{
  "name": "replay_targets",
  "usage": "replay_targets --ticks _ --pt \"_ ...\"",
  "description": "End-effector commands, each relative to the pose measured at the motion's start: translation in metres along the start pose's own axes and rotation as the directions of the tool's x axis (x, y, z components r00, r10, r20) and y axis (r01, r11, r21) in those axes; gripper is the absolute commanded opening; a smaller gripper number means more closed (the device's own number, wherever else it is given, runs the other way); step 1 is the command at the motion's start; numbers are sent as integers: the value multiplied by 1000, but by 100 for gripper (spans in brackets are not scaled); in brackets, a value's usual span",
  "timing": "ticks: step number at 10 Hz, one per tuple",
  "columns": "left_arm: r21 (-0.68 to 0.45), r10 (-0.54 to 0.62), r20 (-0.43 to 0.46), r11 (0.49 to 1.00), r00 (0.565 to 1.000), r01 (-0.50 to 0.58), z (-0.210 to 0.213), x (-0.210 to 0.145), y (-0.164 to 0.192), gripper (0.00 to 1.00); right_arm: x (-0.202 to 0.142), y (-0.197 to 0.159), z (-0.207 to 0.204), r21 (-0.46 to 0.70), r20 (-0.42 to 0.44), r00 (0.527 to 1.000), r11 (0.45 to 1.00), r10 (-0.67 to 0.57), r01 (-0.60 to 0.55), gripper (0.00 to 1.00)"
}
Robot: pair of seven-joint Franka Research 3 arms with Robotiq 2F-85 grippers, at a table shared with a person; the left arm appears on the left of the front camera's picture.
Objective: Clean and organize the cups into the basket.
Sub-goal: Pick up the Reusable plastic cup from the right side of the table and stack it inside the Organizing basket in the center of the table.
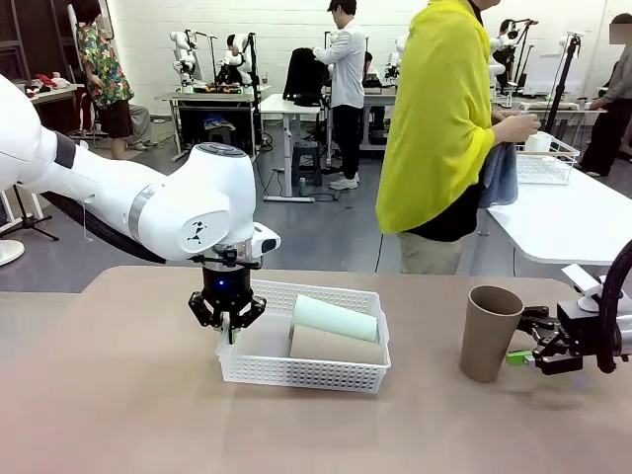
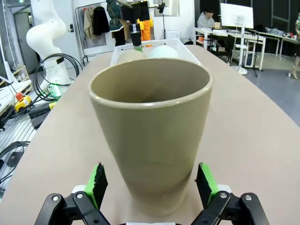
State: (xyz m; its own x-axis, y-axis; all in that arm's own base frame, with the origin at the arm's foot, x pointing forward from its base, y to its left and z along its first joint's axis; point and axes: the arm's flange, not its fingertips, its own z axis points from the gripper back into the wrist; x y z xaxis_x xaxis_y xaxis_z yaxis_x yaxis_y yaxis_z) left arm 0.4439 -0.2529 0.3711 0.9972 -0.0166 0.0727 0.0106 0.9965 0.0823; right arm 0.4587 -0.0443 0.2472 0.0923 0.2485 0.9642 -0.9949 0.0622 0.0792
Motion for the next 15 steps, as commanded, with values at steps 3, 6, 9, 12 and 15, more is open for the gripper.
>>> replay_targets --ticks 3,6,9,12,15 --pt "2 -2 3 1000 1000 2 1 -1 0 0 -2 -21 -24 21 17 999 999 -38 38 100" --pt "2 -2 3 1000 1000 2 1 -1 0 0 -8 -27 -46 58 -10 999 998 -31 31 100" --pt "2 -2 3 1000 1000 2 1 -1 0 0 1 -21 -46 84 1 1000 996 10 -10 31" --pt "2 -2 3 1000 1000 2 1 -1 0 0 47 0 -40 144 35 999 989 -21 15 0" --pt "2 -2 3 1000 1000 2 1 -1 0 0 186 78 -42 226 -50 998 974 26 -14 0"
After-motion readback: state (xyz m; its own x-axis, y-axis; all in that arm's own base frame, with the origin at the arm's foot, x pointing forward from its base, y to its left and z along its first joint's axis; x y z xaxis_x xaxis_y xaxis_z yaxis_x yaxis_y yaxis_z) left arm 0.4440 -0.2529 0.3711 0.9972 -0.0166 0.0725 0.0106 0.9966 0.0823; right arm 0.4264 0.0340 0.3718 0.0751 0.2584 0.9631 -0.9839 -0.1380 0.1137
